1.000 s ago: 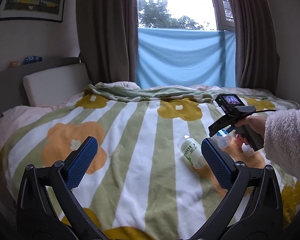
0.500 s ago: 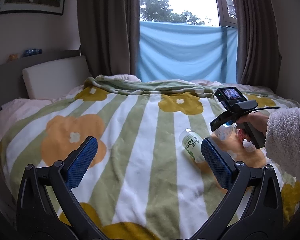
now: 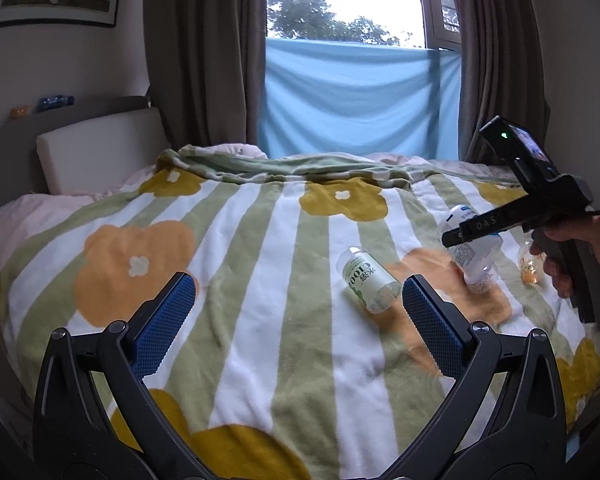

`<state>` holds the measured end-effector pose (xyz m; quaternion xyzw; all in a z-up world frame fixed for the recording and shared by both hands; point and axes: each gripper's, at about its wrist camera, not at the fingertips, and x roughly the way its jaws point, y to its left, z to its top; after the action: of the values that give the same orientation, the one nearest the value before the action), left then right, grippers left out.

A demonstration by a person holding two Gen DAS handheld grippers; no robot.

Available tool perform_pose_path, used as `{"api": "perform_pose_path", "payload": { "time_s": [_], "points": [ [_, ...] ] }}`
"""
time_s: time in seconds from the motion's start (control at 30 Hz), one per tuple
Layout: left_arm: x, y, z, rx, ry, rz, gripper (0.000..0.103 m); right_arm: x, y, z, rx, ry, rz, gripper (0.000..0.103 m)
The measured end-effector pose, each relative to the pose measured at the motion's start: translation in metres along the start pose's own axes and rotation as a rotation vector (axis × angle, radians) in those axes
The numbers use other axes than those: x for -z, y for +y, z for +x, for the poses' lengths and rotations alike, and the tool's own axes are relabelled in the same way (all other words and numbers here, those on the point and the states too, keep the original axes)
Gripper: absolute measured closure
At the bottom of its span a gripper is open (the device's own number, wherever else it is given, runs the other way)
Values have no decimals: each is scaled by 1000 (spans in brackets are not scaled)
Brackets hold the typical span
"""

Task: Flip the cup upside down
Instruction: 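Lift the white cup with the right gripper and release it on the bed, then grasp the white cup with the left gripper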

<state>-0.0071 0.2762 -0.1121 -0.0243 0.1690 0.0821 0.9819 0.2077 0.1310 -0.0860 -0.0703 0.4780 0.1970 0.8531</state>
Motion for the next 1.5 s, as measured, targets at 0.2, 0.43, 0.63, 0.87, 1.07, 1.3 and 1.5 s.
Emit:
{"api": "perform_pose_path", "payload": {
  "time_s": [0.2, 0.43, 0.63, 0.87, 1.07, 1.3, 1.5],
  "points": [
    [11, -6, -1, 32, 29, 4, 0, 65, 5, -12, 7, 40, 6, 47],
    [20, -16, 3, 64, 71, 30, 0, 111, 0, 29, -52, 169, 95, 47],
    [29, -17, 8, 71, 127, 37, 0, 116, 7, 59, -82, 231, 154, 47],
    [31, -13, 10, 91, 161, 1, 0, 119, 10, 77, -95, 280, 173, 45],
    [28, -16, 11, 56, 186, 23, 0, 119, -2, 68, -133, 261, 235, 43],
    [13, -30, 16, 72, 224, 3, 0, 120, -28, 28, -179, 165, 267, 0],
    [-6, -55, 26, 113, 286, 9, 0, 128, -40, -20, -189, 36, 222, 0]
  ]
}}
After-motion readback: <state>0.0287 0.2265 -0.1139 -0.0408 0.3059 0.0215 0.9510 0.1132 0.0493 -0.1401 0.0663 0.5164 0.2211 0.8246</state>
